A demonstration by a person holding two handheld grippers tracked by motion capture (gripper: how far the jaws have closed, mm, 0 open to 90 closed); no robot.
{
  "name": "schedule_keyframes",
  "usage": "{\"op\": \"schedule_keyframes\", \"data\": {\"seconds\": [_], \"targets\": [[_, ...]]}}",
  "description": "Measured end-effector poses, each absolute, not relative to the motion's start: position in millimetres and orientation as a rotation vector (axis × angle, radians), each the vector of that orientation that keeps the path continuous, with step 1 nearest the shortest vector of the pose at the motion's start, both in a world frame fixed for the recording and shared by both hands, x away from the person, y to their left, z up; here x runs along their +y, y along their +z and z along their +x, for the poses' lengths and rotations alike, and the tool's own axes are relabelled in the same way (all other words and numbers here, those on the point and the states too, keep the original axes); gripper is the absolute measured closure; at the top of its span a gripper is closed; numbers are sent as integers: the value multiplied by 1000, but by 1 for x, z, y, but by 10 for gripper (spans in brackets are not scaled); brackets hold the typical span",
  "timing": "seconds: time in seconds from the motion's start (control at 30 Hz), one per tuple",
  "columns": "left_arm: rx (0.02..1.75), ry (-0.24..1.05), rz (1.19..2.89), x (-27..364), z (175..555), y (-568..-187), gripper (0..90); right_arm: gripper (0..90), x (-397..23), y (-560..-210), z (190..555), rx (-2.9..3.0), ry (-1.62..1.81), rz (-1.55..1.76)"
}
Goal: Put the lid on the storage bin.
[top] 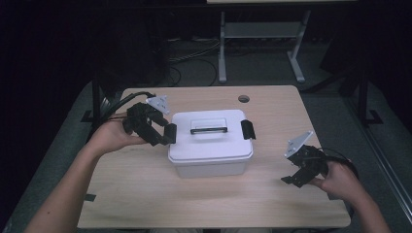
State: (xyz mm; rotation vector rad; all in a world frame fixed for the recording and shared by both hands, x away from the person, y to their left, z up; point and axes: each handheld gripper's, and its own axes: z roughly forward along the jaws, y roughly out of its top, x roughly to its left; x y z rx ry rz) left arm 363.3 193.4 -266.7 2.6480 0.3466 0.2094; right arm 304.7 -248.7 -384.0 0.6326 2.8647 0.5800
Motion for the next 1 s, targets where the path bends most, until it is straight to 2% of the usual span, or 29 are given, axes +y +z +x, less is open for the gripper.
{"op": "schedule_keyframes", "data": {"seconds": [1.0], "targets": [[412, 209, 2631, 227, 352, -288, 333, 213, -244, -387, 305, 2875, 565, 629]]}}
